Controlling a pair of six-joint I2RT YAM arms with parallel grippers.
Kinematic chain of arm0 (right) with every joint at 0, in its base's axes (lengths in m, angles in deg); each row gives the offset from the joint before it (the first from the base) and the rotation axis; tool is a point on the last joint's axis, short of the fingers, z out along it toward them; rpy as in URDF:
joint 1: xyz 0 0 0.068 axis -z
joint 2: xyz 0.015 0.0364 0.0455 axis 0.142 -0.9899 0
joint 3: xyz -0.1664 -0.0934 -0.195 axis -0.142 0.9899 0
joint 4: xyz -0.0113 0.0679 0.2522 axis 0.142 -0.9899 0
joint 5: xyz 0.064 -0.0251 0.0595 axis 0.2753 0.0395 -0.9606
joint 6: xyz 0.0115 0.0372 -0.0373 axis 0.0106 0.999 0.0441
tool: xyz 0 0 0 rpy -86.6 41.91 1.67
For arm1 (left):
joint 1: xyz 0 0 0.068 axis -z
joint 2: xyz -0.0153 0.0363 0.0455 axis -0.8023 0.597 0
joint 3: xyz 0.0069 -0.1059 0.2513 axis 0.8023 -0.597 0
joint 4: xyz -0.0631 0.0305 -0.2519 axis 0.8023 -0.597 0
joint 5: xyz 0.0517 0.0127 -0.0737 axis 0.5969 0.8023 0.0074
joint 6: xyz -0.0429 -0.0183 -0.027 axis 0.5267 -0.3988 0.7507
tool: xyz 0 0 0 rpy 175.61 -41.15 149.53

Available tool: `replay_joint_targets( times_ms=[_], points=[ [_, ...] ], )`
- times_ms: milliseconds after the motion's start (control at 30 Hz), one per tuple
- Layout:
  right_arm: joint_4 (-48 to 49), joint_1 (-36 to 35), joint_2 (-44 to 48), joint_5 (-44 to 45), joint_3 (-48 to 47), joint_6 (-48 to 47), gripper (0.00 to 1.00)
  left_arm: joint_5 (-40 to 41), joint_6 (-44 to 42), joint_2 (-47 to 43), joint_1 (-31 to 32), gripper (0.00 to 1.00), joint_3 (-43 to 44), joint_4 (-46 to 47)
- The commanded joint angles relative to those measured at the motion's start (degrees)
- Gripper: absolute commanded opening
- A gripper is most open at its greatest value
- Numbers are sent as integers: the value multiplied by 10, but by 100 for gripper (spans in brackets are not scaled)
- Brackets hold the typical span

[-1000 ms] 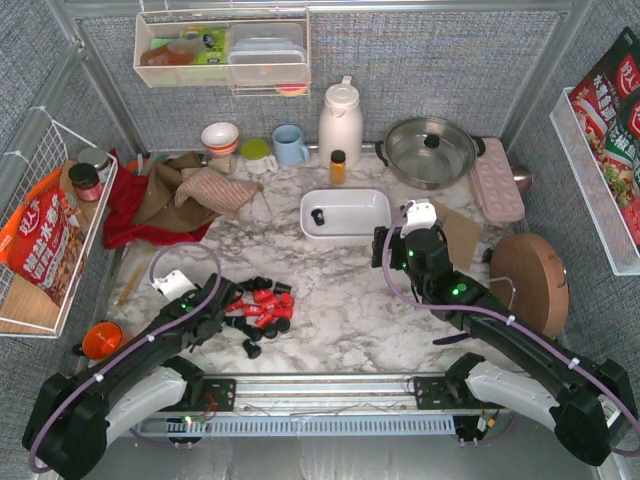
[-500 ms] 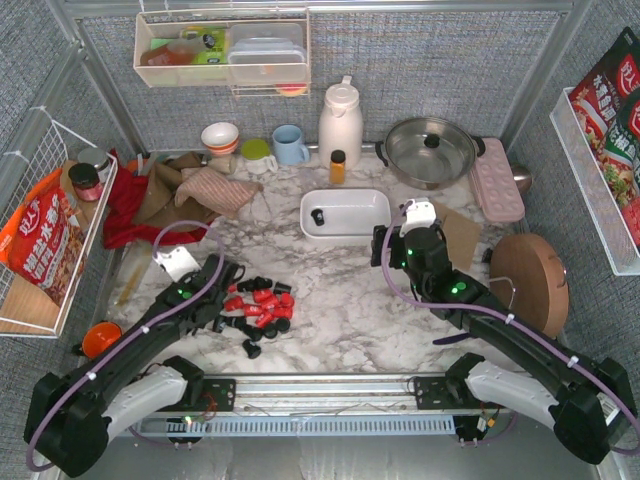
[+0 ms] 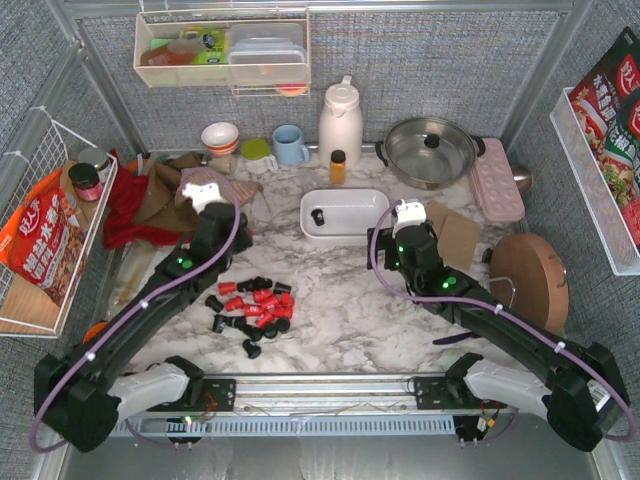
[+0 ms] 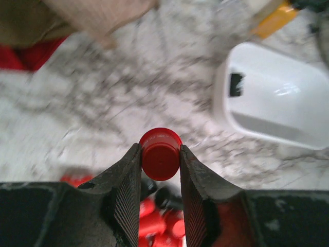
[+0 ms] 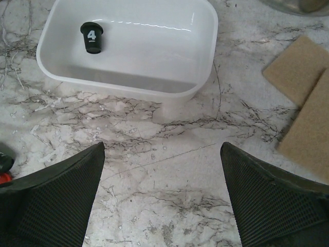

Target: Mix the coffee capsules in the storage basket

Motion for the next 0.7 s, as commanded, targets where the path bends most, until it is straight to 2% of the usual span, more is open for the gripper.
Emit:
replay_joint_targets(
  times_ms=[0, 233, 367, 533, 667],
  points=[
    [16, 0, -5, 13, -7, -3, 99, -69, -95, 85, -1, 36, 64, 136],
    [27, 0, 11, 51, 9, -8, 99, -157, -86, 220, 1, 36, 86, 334],
    [40, 0, 13, 50, 18, -5, 99, -203, -77, 302, 6, 37, 118, 403],
    [31, 0, 0, 42, 10, -1, 99, -223, -66, 391, 18, 37, 184, 397],
    [29, 0, -5, 40, 8, 2, 99, -188, -57, 433, 27, 39, 217, 342]
  ],
)
